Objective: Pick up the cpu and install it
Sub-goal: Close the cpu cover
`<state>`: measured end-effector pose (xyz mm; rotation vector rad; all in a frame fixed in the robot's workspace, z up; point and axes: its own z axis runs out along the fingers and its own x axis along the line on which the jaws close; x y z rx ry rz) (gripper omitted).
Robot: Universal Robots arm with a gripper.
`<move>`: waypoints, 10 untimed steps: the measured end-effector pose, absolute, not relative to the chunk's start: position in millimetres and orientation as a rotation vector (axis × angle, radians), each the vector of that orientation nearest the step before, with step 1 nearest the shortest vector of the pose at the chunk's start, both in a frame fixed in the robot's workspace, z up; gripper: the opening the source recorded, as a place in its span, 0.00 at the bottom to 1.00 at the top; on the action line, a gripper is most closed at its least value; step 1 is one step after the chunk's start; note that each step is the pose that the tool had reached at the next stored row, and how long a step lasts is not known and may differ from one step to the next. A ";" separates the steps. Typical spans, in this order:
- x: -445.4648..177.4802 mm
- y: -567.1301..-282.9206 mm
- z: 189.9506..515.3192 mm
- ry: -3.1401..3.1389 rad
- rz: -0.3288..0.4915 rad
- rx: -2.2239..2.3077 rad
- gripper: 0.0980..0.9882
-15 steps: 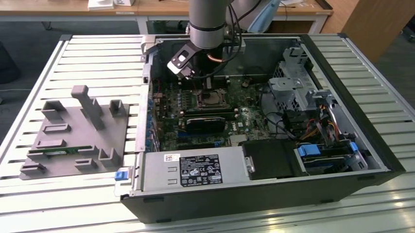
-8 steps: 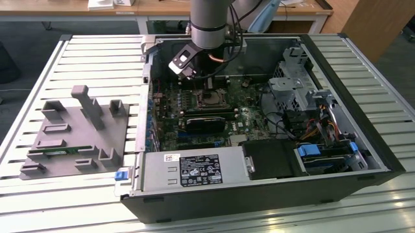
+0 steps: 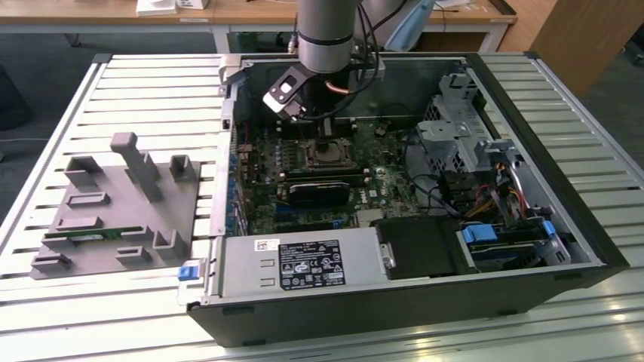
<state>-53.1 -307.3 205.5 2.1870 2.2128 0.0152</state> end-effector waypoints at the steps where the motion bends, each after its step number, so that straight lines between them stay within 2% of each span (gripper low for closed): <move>1: -51.7 -307.3 205.5 2.213 0.015 2.187 0.01; 10: -42.4 -307.3 205.5 2.213 0.015 2.187 0.01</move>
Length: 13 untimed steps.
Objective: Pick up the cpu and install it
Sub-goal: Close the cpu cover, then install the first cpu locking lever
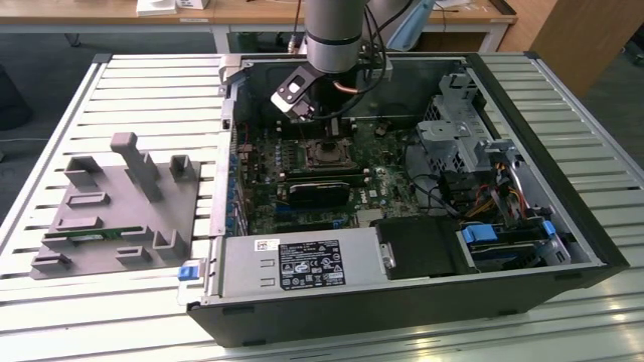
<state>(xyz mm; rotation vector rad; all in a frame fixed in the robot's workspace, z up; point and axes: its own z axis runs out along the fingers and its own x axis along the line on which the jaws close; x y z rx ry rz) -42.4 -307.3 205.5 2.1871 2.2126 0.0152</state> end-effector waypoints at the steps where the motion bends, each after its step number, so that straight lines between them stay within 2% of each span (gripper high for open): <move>1: -42.4 -307.3 205.5 2.213 0.015 2.187 0.01; 13: -42.3 -307.3 210.6 2.213 0.015 2.187 0.01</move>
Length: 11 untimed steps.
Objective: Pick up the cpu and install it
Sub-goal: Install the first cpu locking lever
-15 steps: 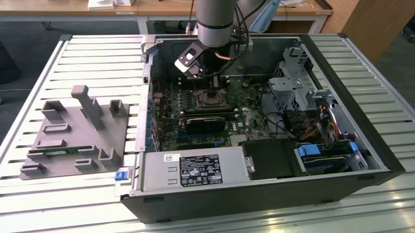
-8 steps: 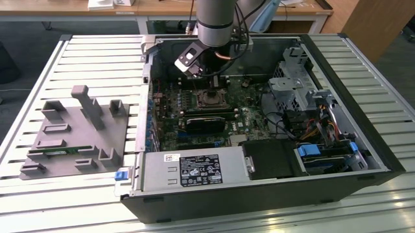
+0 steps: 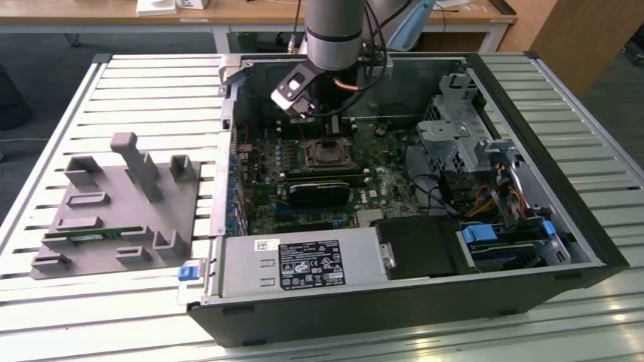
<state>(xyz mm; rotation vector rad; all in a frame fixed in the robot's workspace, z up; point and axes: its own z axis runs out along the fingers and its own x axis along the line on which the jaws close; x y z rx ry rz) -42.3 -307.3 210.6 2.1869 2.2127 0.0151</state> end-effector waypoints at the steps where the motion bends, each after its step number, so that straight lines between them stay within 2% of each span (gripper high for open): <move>1: -42.3 -307.3 211.6 2.213 0.015 2.187 0.01; 11: -42.2 -307.3 231.2 2.213 0.015 2.187 0.01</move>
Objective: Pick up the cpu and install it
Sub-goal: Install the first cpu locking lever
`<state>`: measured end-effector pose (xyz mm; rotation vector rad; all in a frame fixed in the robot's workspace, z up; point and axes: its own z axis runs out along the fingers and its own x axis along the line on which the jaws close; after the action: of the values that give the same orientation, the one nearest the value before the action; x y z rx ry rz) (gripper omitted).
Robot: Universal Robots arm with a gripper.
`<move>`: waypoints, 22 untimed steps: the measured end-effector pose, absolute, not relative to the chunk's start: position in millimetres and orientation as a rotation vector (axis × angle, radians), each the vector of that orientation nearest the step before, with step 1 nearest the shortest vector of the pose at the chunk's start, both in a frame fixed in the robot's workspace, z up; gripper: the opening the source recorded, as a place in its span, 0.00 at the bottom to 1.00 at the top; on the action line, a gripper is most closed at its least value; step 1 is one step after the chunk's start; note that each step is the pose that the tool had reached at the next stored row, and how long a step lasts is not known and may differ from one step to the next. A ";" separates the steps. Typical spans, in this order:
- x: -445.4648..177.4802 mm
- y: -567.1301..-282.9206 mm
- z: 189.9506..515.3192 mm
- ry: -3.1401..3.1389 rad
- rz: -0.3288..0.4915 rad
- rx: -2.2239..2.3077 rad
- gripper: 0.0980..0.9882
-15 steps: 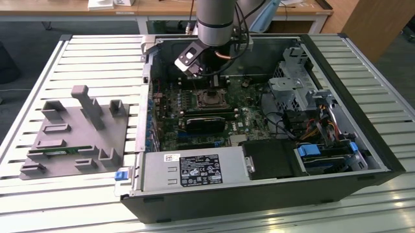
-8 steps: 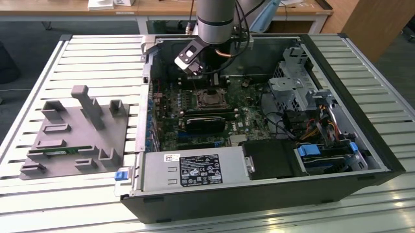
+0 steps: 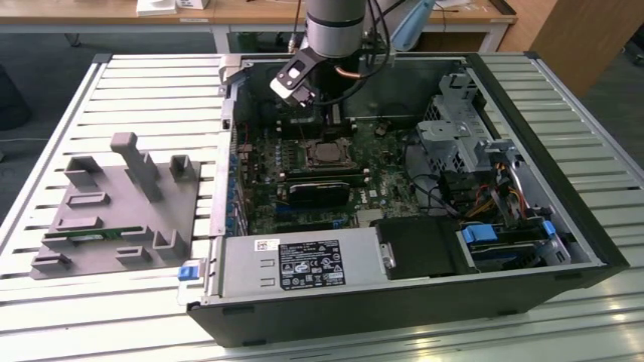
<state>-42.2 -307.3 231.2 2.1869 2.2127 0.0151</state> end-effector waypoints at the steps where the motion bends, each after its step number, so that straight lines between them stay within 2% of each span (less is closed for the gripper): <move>1: -42.2 -307.3 235.0 2.213 0.015 2.187 0.01; 10: -42.2 -307.3 269.2 2.213 0.015 2.187 0.01; 22: -42.2 -307.3 269.6 2.388 0.018 1.994 0.01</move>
<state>-42.2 -307.3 269.6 1.9941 2.3881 0.0178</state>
